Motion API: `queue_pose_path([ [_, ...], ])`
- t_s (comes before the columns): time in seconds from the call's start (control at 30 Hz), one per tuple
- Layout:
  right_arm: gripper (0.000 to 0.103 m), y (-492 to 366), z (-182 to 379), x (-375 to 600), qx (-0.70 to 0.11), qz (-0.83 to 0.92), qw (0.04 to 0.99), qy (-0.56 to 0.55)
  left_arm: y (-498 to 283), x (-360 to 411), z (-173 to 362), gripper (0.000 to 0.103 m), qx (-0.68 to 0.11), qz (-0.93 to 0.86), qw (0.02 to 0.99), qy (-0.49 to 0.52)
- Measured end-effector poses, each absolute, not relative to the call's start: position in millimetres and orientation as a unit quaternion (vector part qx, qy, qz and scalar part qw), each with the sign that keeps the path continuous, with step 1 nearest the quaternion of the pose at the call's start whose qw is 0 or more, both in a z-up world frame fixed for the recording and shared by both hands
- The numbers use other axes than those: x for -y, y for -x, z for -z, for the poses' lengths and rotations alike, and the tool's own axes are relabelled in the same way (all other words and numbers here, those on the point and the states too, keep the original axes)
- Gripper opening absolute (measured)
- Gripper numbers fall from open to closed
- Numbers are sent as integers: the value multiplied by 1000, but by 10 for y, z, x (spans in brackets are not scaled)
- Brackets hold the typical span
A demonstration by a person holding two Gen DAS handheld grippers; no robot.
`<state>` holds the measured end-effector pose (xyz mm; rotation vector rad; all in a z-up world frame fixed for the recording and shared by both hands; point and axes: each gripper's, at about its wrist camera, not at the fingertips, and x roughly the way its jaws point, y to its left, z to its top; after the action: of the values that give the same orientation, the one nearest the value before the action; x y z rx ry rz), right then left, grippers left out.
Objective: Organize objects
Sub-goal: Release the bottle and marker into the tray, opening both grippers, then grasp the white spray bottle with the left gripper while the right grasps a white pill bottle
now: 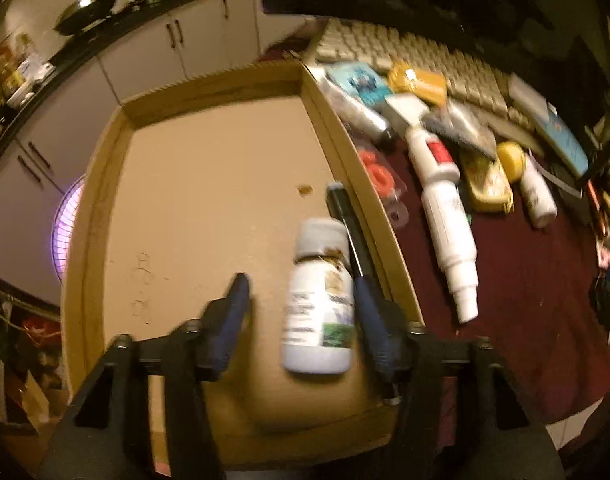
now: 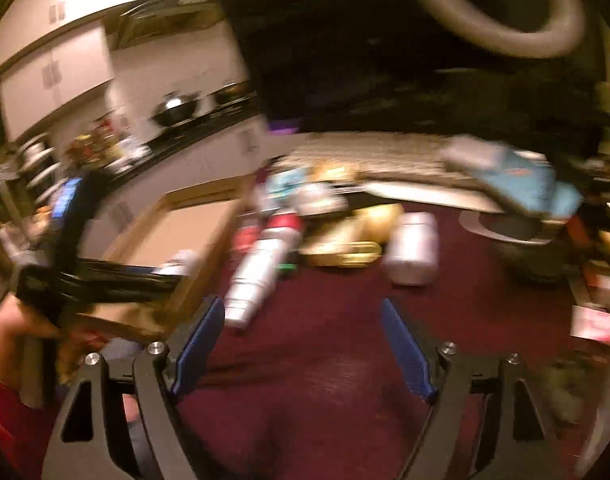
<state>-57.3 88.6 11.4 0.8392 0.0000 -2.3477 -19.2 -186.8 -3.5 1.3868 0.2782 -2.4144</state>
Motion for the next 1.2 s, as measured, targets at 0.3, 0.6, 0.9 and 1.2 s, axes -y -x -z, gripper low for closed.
queue_pose_path([
  [0.3, 103, 769, -168, -1866, 65, 931, 179, -311, 130, 1572, -353, 78, -113, 898, 122, -407],
  [0.6, 103, 876, 22, -1839, 62, 919, 192, -338, 400, 945, -74, 78, -50, 890, 45, -450],
  [0.9, 103, 851, 230, -1602, 39, 904, 225, -361, 875, 946, 155, 40, -32, 876, 73, -476],
  [1.2, 101, 984, 110, -1411, 38, 889, 267, -371, 822, 811, 313, 31, -23, 872, 42, -486],
])
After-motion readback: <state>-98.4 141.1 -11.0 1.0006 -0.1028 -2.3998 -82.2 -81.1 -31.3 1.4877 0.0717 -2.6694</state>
